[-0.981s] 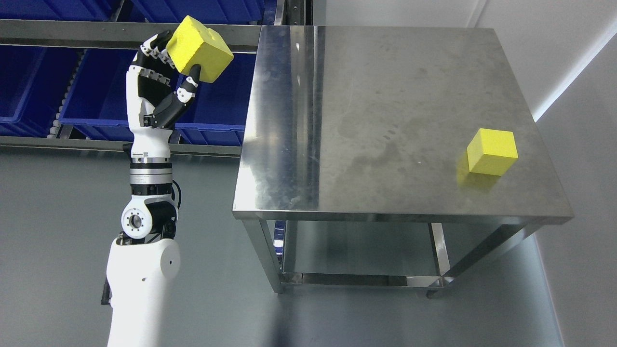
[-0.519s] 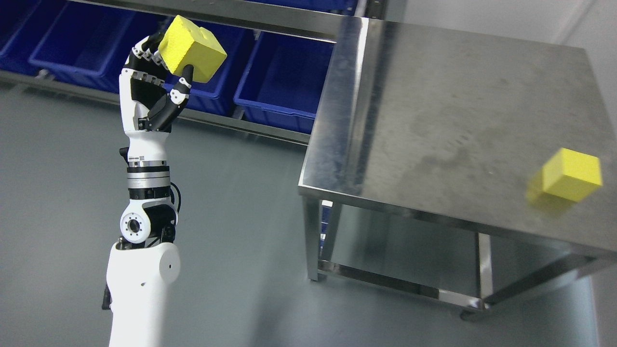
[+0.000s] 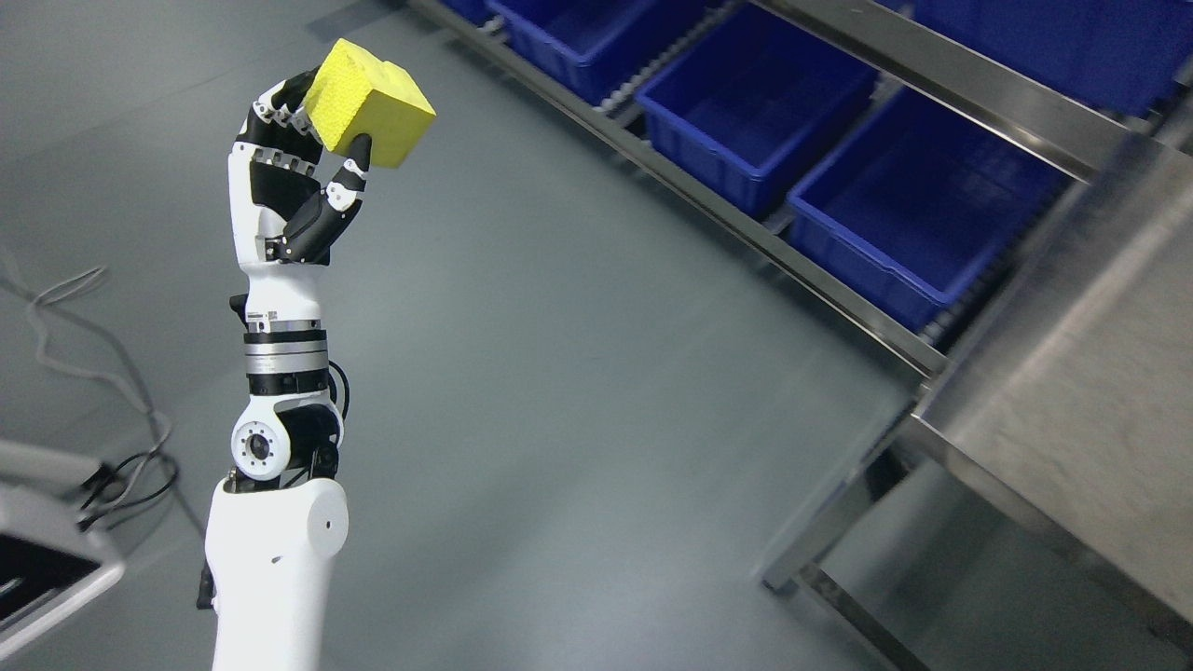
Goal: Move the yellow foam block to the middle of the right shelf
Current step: 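Hold the cube raised in the left hand while turning toward the blue bin shelves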
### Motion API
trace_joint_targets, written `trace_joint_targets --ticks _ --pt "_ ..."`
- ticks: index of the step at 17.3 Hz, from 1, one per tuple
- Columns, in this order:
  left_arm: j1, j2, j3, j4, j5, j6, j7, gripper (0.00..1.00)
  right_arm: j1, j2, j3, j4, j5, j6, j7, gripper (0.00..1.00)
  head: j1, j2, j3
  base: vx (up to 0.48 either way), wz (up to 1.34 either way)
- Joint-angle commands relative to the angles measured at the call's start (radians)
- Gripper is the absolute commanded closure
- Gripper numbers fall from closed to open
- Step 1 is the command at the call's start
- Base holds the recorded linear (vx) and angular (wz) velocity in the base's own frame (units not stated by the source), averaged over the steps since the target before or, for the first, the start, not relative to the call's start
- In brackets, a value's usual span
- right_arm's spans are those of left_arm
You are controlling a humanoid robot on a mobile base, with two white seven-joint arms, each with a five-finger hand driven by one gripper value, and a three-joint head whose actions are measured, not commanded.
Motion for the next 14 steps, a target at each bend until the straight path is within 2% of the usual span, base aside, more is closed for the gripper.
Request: trace_joint_targets --ticks 1,8,14 --pt "0.004 0.014 0.002 -0.013 0.000 0.000 -0.003 0.65 -0.001 -0.017 0.000 -0.017 0.000 0.001 0.000 0.00 0.0000 0.000 0.000 0.008 1.22" --pt "0.019 0.014 0.000 -0.013 0.000 0.000 -0.004 0.65 -0.001 -0.017 0.000 -0.017 0.000 0.001 0.000 0.00 0.0000 0.000 0.000 0.024 1.01" --pt "0.024 0.014 0.000 -0.013 0.000 0.000 -0.019 0.65 -0.001 -0.017 0.000 -0.017 0.000 0.001 0.000 0.00 0.0000 0.000 0.000 0.068 0.46"
